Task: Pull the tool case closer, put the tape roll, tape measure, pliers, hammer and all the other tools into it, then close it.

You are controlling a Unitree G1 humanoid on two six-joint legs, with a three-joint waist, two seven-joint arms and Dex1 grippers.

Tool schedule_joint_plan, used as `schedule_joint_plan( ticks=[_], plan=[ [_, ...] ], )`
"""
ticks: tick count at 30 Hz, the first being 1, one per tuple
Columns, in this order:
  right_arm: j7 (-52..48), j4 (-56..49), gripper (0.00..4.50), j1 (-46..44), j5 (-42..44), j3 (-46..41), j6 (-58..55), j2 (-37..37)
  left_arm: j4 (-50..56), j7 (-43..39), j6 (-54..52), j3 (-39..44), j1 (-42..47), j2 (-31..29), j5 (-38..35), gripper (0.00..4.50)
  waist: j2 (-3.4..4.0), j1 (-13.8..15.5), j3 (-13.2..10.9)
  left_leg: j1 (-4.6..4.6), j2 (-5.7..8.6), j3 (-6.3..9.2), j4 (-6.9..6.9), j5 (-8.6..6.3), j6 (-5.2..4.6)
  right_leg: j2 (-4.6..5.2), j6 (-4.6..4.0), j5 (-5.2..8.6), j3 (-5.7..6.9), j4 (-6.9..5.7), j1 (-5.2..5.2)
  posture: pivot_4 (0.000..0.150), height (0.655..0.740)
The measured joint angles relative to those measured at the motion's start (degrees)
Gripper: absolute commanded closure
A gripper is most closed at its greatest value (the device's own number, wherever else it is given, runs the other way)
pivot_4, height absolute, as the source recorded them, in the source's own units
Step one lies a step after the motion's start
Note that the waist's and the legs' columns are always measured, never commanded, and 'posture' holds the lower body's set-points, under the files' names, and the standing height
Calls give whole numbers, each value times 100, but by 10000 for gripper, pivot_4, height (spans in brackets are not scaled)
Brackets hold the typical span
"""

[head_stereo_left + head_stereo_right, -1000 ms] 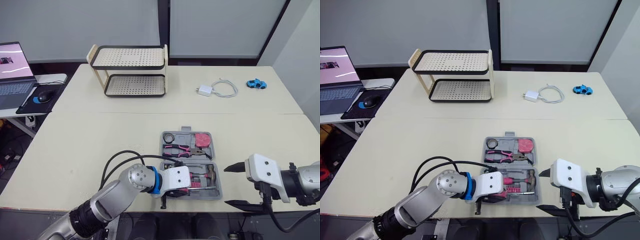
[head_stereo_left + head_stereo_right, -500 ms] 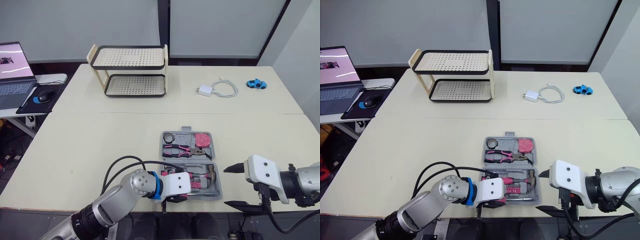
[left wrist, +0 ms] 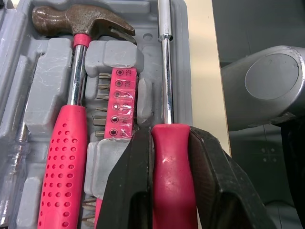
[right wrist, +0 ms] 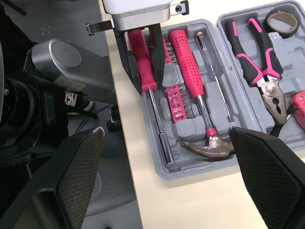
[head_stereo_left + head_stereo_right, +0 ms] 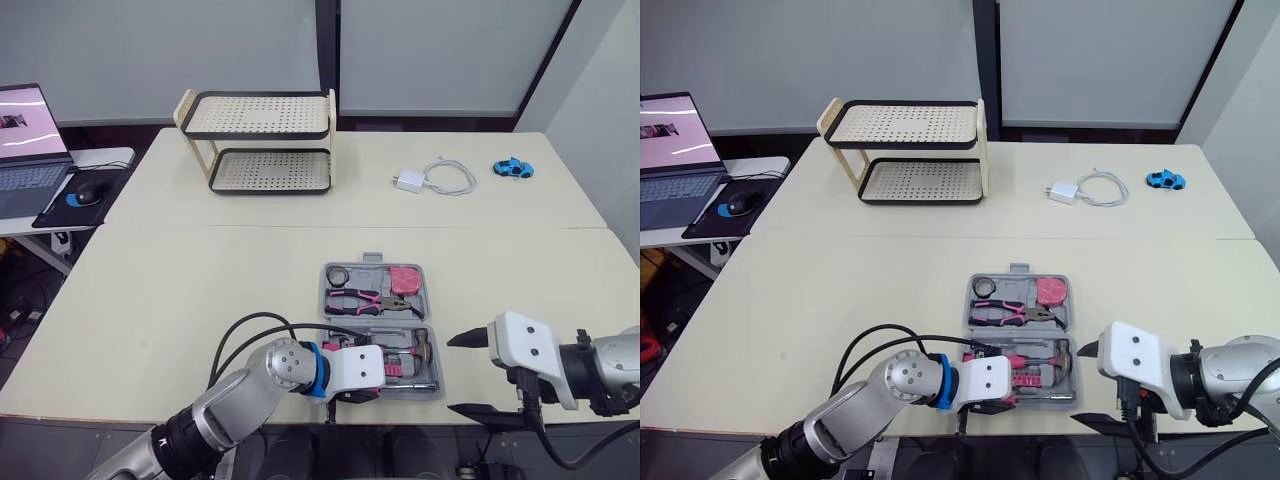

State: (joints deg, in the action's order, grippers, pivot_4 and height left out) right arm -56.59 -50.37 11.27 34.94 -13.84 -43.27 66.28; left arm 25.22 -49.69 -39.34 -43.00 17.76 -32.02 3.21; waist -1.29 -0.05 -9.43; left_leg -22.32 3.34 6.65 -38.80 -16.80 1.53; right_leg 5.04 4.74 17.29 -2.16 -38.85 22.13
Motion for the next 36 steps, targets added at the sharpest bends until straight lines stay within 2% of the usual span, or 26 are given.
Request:
schedule_joint_plan(
  ticks=[4,6,9,15,20,22,26,31,36],
  plan=[
    [34,0,0,2,3,0,-7,0,-40,-19,4,-2,9,61,20,37970,0,-1,0,0,0,0,0,0,0,0,0,0,0,0,0,1500,7400],
    [37,0,0,3,5,0,-12,-1,-61,-14,-4,-2,11,103,18,30776,0,0,0,0,0,0,0,0,0,0,0,0,0,0,0,1500,7400],
    [41,0,0,5,6,0,-22,-2,-88,-3,-57,8,67,143,9,22830,0,0,0,0,0,0,0,0,0,0,0,0,0,0,0,1500,7400],
    [55,-11,0,70,15,-1,-57,-14,155,-145,-349,243,144,98,-209,3966,0,-1,0,0,-1,1,0,0,0,0,0,0,1,0,0,1500,7400],
    [95,-71,0,71,33,-5,-94,-61,373,-369,-330,536,224,-93,-498,3966,0,-3,0,1,-2,1,0,0,0,0,0,0,1,0,1,1500,7400],
    [152,-86,0,57,60,-9,-102,-133,319,-559,139,816,167,-254,-704,3966,0,-4,0,1,-3,1,0,1,1,-1,0,0,1,0,2,1500,7400],
    [195,-98,0,-8,98,-8,-104,-159,-85,-957,924,1142,124,-451,-939,12296,1,-2,0,1,-1,1,0,1,1,1,0,0,1,1,1,1500,7400],
    [217,-98,0,-12,101,11,-104,-164,-574,-1423,1577,1175,122,-600,-965,28061,1,-4,1,1,-1,1,0,0,1,1,0,0,1,1,1,1500,7400],
    [282,-99,0,-17,104,62,-104,-169,-791,-1518,1746,1067,125,-430,-891,43817,1,-6,1,0,0,1,0,0,0,1,0,0,1,0,1,1500,7400]
  ],
)
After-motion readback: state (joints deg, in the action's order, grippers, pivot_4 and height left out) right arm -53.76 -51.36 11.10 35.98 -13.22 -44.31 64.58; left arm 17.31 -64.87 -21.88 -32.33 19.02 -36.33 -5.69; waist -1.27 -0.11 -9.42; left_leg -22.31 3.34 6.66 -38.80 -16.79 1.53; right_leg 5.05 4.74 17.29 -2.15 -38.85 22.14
